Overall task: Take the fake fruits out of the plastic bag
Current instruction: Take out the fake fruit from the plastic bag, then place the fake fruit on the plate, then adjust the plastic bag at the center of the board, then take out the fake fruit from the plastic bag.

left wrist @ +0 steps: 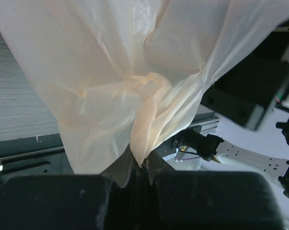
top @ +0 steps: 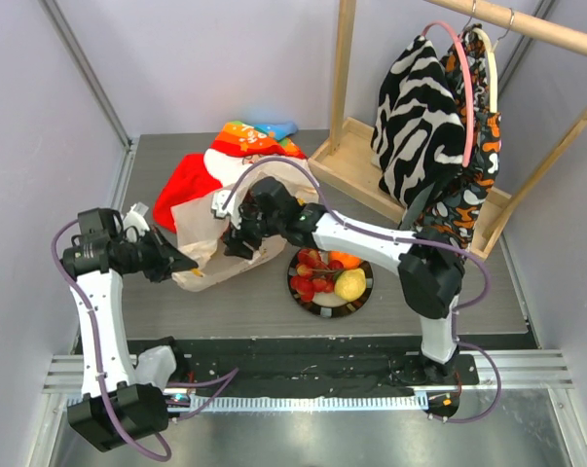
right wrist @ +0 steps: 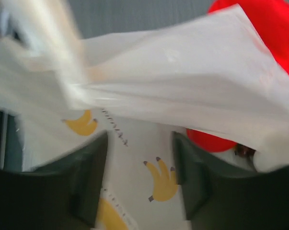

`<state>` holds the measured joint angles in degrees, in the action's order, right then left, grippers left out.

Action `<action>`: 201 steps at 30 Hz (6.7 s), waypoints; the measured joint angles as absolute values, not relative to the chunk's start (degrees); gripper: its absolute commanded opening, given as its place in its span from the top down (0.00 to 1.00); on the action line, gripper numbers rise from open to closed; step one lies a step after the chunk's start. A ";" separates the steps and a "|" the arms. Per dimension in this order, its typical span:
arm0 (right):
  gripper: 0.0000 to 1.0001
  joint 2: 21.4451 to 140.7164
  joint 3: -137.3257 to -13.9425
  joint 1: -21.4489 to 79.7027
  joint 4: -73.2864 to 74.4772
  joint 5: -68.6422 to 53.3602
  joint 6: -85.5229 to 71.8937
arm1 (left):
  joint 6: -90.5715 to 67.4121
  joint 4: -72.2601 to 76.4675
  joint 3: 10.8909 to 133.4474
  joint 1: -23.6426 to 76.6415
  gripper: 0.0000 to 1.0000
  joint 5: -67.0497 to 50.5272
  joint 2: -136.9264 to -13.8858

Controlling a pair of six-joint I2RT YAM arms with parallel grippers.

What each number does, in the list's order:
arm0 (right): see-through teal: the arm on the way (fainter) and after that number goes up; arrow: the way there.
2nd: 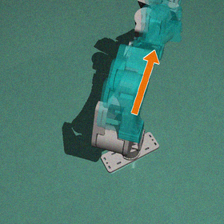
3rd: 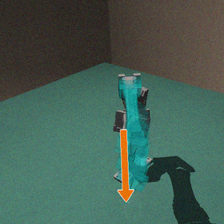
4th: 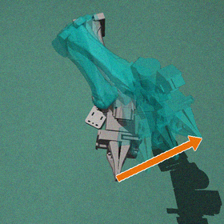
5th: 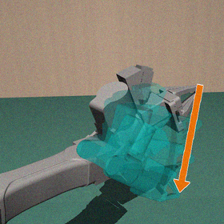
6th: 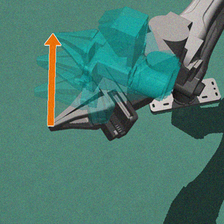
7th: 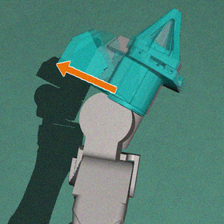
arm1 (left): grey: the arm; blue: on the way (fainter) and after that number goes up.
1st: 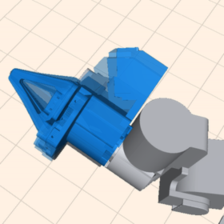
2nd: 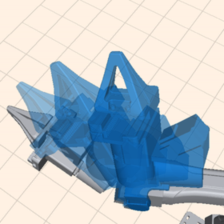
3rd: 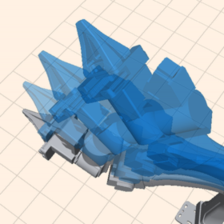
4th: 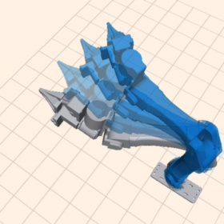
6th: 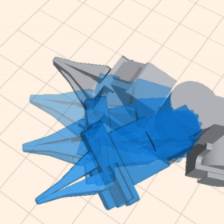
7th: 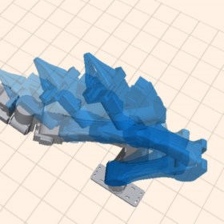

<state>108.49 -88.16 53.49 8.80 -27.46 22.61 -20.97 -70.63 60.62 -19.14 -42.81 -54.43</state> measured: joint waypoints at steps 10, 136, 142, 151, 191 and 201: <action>0.20 125.43 -99.39 52.69 0.69 -13.54 13.13 | -20.12 -70.72 59.55 -19.14 1.00 -42.59 -53.49; 0.14 66.04 -66.22 63.70 40.91 -7.35 54.92 | -22.13 -56.93 54.02 -20.75 1.00 -41.25 -53.47; 0.14 69.32 -63.51 63.70 40.64 -7.60 54.22 | -22.28 -57.34 53.04 -20.75 1.00 -41.30 -53.10; 0.37 81.06 -76.47 63.68 33.61 -9.28 43.09 | -21.12 -60.45 54.22 -20.75 1.00 -40.66 -53.93; 0.46 94.83 -88.36 53.76 47.05 -24.88 32.40 | -13.65 -76.99 62.65 -15.31 1.00 -34.00 -48.40; 0.56 102.76 -102.43 52.51 39.29 -28.60 25.17 | -16.12 -77.10 60.29 -15.51 1.00 -31.59 -48.53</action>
<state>102.76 -102.43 52.51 39.29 -28.60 25.17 -16.12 -77.10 60.29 -15.51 -31.59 -48.53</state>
